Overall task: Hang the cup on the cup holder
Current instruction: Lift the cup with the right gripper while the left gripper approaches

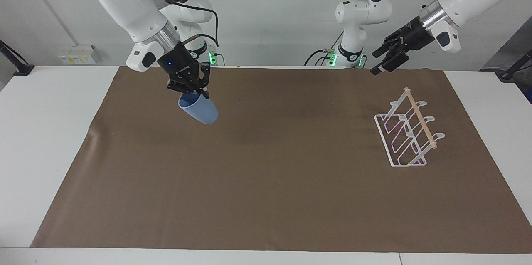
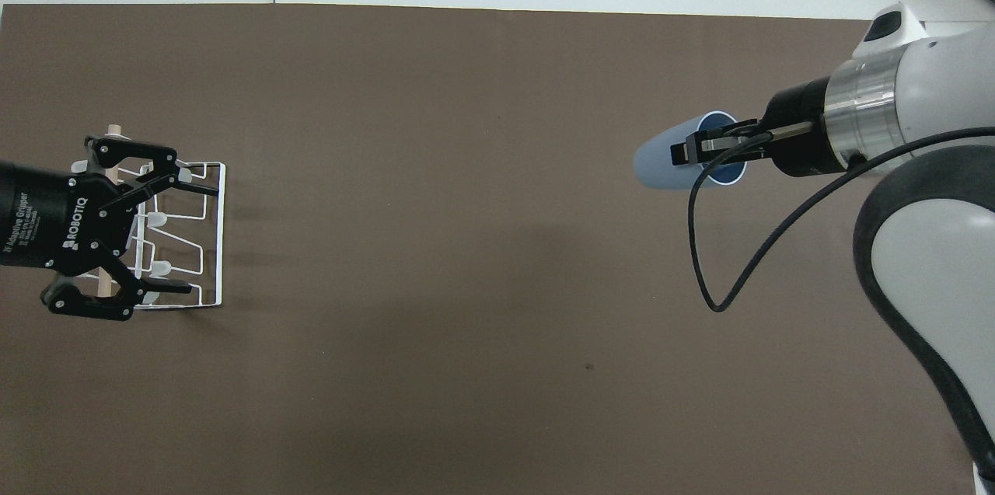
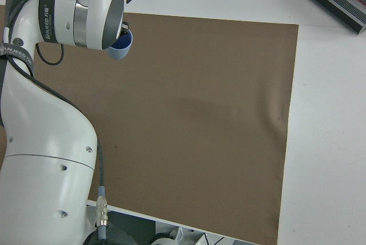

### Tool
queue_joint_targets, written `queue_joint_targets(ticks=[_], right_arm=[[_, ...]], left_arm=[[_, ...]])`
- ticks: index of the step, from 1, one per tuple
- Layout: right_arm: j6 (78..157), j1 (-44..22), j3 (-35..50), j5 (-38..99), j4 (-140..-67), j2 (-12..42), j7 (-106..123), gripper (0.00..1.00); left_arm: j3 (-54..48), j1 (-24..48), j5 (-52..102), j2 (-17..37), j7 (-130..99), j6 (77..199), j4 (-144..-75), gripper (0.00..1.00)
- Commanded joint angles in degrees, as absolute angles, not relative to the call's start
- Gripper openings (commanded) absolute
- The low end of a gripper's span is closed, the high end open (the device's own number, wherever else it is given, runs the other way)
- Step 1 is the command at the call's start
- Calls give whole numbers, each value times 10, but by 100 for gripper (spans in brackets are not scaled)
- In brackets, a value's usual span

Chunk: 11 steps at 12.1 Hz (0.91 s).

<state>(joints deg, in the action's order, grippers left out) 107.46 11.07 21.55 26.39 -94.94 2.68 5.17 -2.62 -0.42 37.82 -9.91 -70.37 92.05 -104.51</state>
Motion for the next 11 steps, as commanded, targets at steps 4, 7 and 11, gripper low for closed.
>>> queue_joint_targets(ticks=[4,7,11], right_arm=[[1244,41,222,461,-1099,-52,72,0],[1317,-16,222,553,-1109,-55,51,0],[1450,-111,222,649,-1105,-49,14,0]], left_arm=[[-27,-9,500,-154,-796,1010,-1137,100],[-43,26,508,-176,-800,1047,-1179,100],[-47,79,512,-179,-765,1150,-1212,100]])
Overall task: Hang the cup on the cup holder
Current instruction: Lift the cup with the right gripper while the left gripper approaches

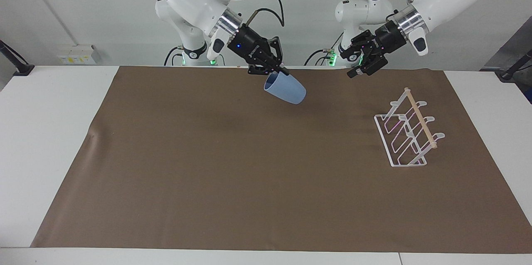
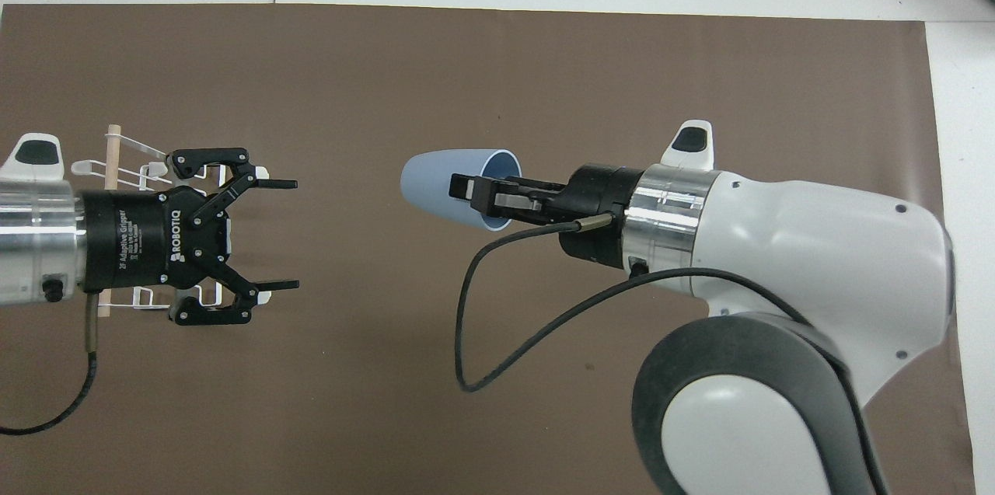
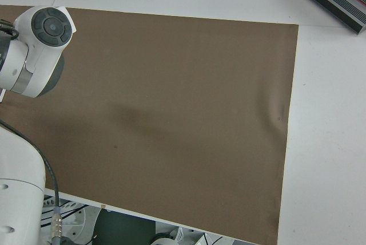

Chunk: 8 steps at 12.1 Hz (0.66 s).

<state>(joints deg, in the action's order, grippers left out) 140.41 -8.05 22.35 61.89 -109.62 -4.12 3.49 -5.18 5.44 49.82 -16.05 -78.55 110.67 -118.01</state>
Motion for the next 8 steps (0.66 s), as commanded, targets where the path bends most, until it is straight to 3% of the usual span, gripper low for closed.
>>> queue_joint_targets(ticks=[1,8], right_arm=[[1468,-127,222,657,-1105,-49,6,0],[1518,-166,223,658,-1107,-48,-25,0]], left_arm=[[-47,83,551,-171,-732,1159,-1213,100],[-46,83,599,-163,-697,1167,-1213,100]])
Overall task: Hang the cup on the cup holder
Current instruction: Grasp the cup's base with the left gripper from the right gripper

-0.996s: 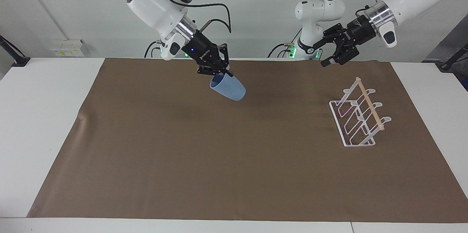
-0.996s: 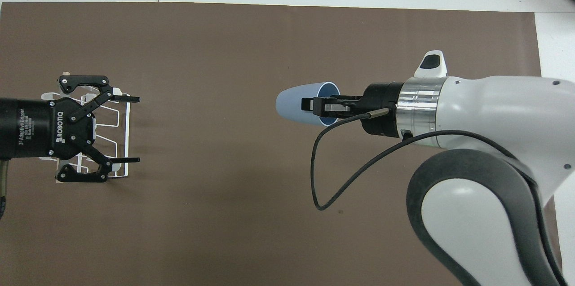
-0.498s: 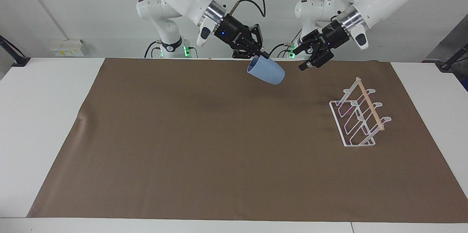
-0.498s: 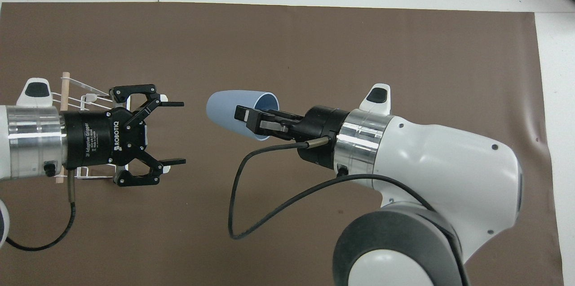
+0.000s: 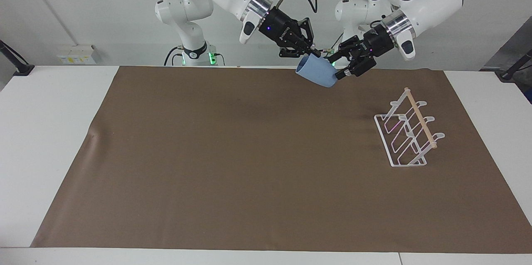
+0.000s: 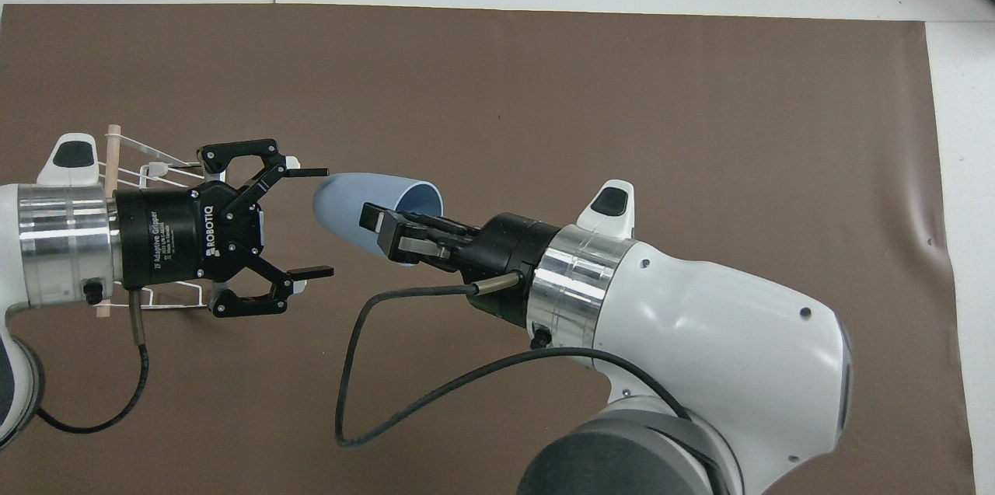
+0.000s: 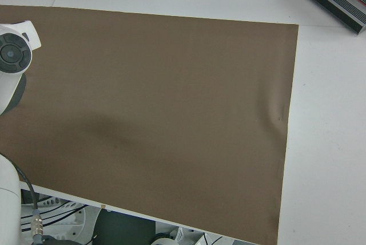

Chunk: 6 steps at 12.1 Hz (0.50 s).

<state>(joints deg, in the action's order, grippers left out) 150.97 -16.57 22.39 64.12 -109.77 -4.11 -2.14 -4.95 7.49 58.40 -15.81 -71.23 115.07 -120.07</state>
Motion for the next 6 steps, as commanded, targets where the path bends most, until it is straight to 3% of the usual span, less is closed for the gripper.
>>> queue_joint_targets(ticks=[1,6], right_arm=[[1518,-166,223,658,-1107,-48,-25,0],[1518,-167,223,658,-1107,-48,-23,0]], left_arm=[[-46,84,599,-159,-667,1171,-1215,100],[-47,84,612,-142,-619,1179,-1211,100]])
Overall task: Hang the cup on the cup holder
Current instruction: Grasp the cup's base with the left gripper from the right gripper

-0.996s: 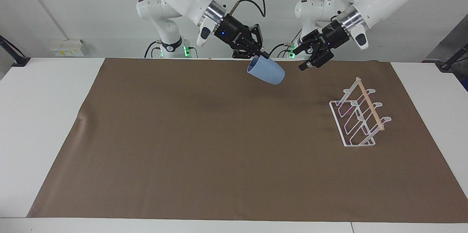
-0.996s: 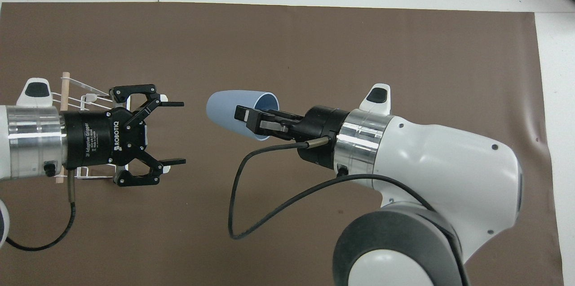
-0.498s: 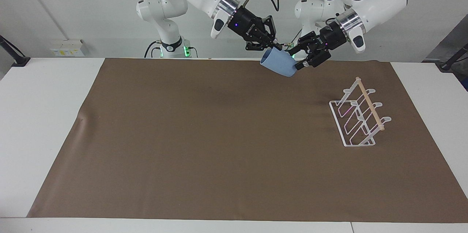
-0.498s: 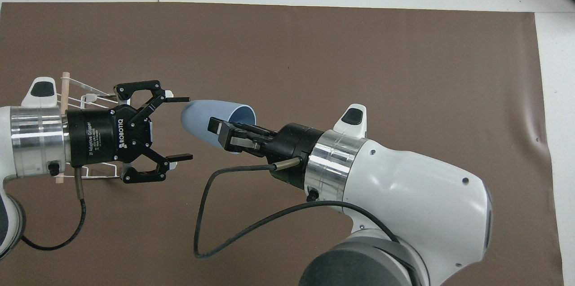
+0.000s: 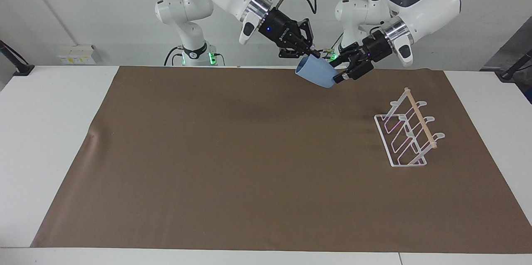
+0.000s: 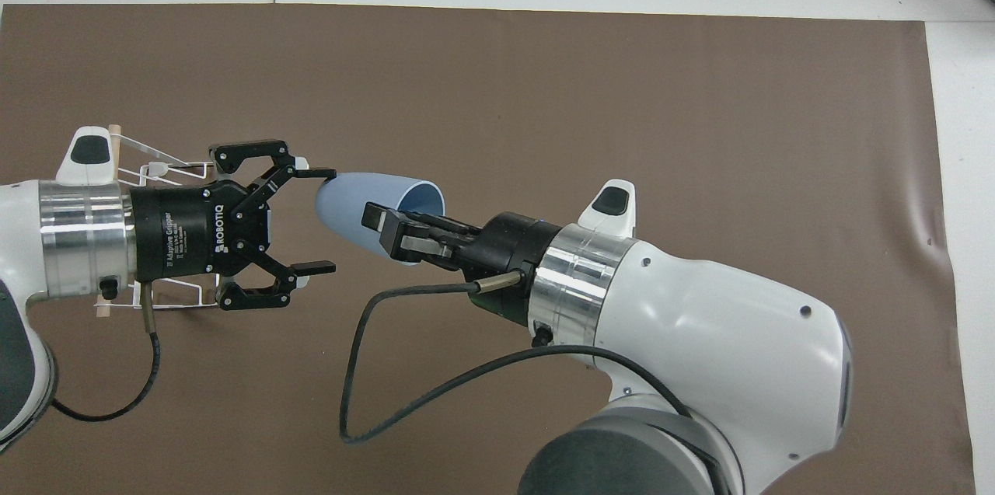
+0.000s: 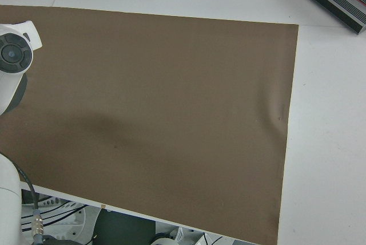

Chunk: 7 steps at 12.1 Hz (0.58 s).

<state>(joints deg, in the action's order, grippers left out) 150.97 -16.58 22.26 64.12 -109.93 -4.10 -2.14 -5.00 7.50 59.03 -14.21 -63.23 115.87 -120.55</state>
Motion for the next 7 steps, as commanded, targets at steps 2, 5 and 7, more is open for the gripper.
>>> queue_joint_targets(ticks=[2,5,7], right_arm=[[1517,-166,223,658,-1107,-48,-22,0],[1517,-166,223,657,-1107,-48,-22,0],[1517,-166,223,657,-1108,-49,-22,0]], left_arm=[[-47,84,650,-137,-619,1218,-1208,100],[-47,101,659,-137,-599,1232,-1212,100],[-47,102,657,-136,-591,1229,-1215,100]])
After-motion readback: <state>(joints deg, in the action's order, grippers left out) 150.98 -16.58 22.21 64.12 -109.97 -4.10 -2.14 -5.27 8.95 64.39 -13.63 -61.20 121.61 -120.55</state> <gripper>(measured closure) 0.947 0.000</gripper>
